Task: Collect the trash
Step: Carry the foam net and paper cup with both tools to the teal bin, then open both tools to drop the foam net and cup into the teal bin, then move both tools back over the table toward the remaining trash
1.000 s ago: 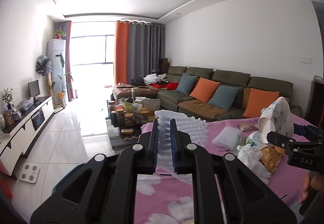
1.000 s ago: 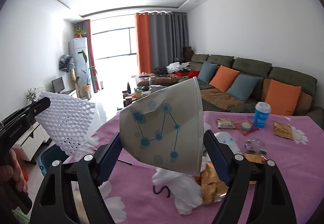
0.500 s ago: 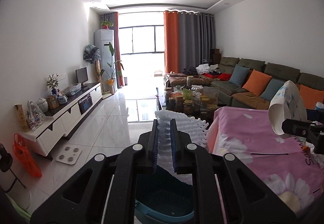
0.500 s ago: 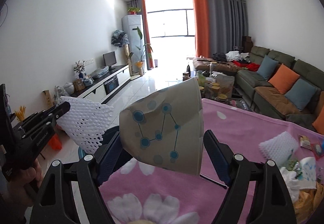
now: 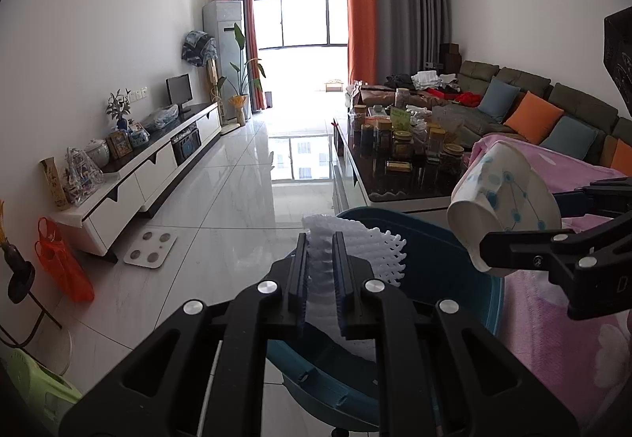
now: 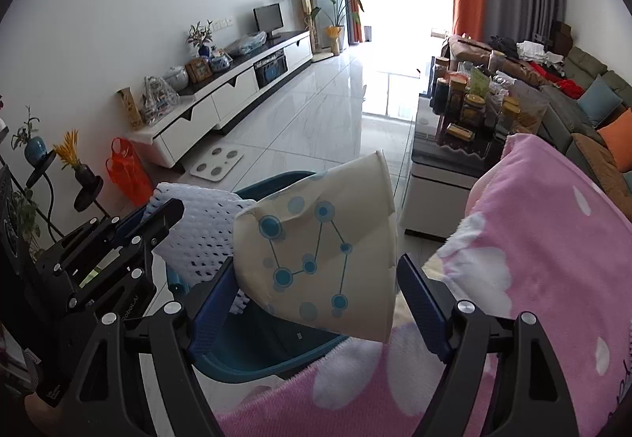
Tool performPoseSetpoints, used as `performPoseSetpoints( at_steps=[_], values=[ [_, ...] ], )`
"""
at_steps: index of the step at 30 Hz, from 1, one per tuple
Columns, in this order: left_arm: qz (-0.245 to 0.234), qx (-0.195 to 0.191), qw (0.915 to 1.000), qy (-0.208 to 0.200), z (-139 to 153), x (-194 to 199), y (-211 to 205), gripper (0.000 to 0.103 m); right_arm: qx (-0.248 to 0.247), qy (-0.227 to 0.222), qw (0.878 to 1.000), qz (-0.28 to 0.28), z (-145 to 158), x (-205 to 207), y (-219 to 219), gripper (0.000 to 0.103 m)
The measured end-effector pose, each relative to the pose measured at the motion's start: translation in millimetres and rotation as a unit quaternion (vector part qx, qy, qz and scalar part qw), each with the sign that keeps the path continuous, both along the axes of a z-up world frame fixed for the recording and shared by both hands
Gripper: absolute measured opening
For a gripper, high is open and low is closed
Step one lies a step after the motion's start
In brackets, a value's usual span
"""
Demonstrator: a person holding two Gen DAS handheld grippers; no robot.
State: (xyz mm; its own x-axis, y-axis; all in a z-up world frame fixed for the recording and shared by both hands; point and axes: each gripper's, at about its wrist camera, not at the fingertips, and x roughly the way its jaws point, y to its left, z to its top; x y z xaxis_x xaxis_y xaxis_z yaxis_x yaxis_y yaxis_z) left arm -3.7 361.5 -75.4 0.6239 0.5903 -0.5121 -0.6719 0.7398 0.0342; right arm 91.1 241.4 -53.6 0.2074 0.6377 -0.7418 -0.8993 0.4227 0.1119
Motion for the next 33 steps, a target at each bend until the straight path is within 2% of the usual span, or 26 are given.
performPoseSetpoints(
  at_steps=[3,6,7,8,10,12,14,22,24,29,33],
  values=[
    [0.003,-0.005,0.9999,0.009,-16.1,4.1,11.2,0.013,-0.016,0.008,1.000,0.010,-8.5,-0.5,9.4,0.078],
    [0.001,-0.018,0.9998,0.012,-28.7,9.5,21.4,0.020,-0.028,0.033,0.999,0.015,-15.2,4.4,18.4,0.079],
    [-0.001,-0.021,0.9997,0.012,-31.6,10.4,24.7,0.028,-0.032,0.033,0.999,0.014,-14.9,3.4,22.9,0.079],
    [0.002,-0.016,0.9998,0.010,-32.7,10.4,26.0,0.041,-0.037,0.034,0.999,0.017,-16.8,5.0,27.1,0.079],
    [0.005,-0.013,0.9999,0.004,-32.5,10.2,26.4,0.054,-0.048,0.043,0.998,0.023,-19.6,5.0,32.0,0.081],
    [0.012,-0.007,0.9999,0.004,-31.3,7.4,27.0,0.056,-0.045,0.046,0.998,0.021,-19.5,5.0,31.4,0.086],
    [0.018,-0.010,0.9998,0.001,-30.4,4.4,27.8,0.063,-0.046,0.054,0.997,0.023,-21.0,7.5,32.4,0.091],
    [0.030,0.004,0.9995,-0.005,-16.3,-5.6,21.4,0.079,-0.032,0.063,0.997,0.009,-21.3,12.9,28.0,0.093],
    [0.035,0.005,0.9993,-0.008,-12.6,-8.8,21.5,0.080,-0.028,0.059,0.998,0.006,-19.0,13.0,24.3,0.093],
    [0.053,0.007,0.9982,-0.028,2.7,-22.2,16.5,0.096,-0.003,0.056,0.998,-0.003,-7.1,18.1,9.4,0.094],
    [0.055,0.016,0.9971,-0.050,24.5,-32.1,3.4,0.097,0.029,0.044,0.998,-0.016,9.8,20.8,-10.7,0.096]
  ],
)
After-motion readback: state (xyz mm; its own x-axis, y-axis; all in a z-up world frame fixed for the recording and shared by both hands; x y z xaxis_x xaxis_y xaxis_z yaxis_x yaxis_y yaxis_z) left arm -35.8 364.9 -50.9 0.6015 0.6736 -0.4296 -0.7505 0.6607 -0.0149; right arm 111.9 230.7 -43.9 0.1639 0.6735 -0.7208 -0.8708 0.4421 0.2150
